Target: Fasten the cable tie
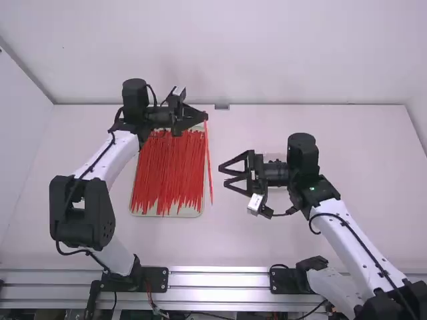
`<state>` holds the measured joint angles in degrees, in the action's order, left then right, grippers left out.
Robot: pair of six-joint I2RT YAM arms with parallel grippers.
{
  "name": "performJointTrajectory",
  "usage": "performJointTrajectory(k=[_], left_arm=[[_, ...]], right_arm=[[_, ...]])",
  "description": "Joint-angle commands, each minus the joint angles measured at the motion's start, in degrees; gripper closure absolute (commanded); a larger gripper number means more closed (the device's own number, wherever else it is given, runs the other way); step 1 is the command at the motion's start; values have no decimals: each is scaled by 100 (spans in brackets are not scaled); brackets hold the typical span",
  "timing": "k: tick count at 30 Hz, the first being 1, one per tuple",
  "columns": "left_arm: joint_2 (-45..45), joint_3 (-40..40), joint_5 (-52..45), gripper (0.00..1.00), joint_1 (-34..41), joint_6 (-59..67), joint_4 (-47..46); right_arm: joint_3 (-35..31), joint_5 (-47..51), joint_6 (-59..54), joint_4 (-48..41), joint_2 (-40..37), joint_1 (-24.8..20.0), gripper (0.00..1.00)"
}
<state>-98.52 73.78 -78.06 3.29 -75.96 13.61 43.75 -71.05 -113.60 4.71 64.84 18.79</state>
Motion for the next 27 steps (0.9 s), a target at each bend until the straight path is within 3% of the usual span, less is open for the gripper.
performJointTrajectory(k=[1,9,17,21,27], left_arm=[[-4,181,295,98,79,-442,92],[-4,181,203,98,323,-131,181],[-4,181,98,98,352,81,37],[-4,181,96,98,352,234,-122],[-4,160,7,98,354,433,-286]], right_arm=[[-79,-138,-450,94,33,74,3],[-142,-444,-492,216,33,109,9],[-140,-612,-461,188,33,122,30],[-140,-608,-326,192,33,240,47],[-140,-608,-319,214,33,262,51]])
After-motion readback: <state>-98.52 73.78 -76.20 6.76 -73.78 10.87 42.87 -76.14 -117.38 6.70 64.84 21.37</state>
